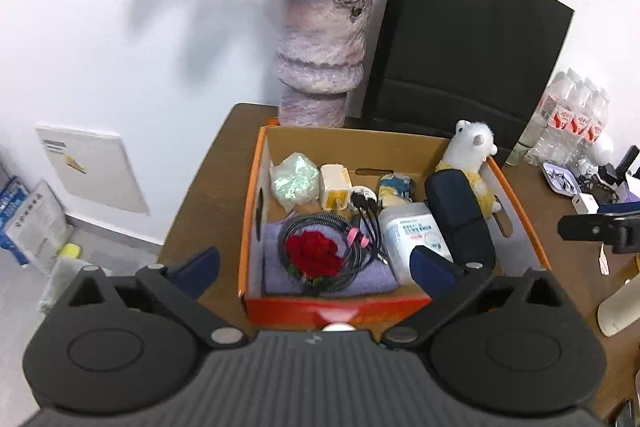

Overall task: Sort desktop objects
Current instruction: 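Withdraw both tools toward the white caps on the table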

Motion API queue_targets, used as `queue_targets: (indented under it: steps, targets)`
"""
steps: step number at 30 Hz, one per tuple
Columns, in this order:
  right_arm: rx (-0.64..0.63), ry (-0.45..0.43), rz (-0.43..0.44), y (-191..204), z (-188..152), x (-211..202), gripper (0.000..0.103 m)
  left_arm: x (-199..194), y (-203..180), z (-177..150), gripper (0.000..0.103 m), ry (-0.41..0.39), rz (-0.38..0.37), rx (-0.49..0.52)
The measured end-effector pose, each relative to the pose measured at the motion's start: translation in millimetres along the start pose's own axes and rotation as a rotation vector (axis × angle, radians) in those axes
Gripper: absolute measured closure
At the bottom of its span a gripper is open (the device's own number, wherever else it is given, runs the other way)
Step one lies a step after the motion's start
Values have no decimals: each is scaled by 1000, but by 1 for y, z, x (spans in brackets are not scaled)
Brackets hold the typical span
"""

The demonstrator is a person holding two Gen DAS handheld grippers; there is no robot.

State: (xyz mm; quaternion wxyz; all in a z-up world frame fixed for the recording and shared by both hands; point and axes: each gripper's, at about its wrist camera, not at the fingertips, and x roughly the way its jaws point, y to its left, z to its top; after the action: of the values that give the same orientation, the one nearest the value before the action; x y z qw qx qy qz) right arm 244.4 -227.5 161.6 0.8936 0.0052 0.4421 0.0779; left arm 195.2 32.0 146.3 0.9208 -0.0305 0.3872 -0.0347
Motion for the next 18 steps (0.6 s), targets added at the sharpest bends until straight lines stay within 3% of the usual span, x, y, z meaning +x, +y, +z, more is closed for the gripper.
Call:
queue_targets:
  steps: [8, 13, 18]
  targets:
    - [-15, -158, 45, 10, -58, -53, 14, -57, -17, -54, 0, -90, 13, 40]
    - [-45, -278, 26, 24, -117, -77, 14, -82, -25, -110, 0, -150, -30, 25]
    - [-53, -322, 25, 31, -184, -79, 13, -91, -30, -164, 0, -163, -43, 8]
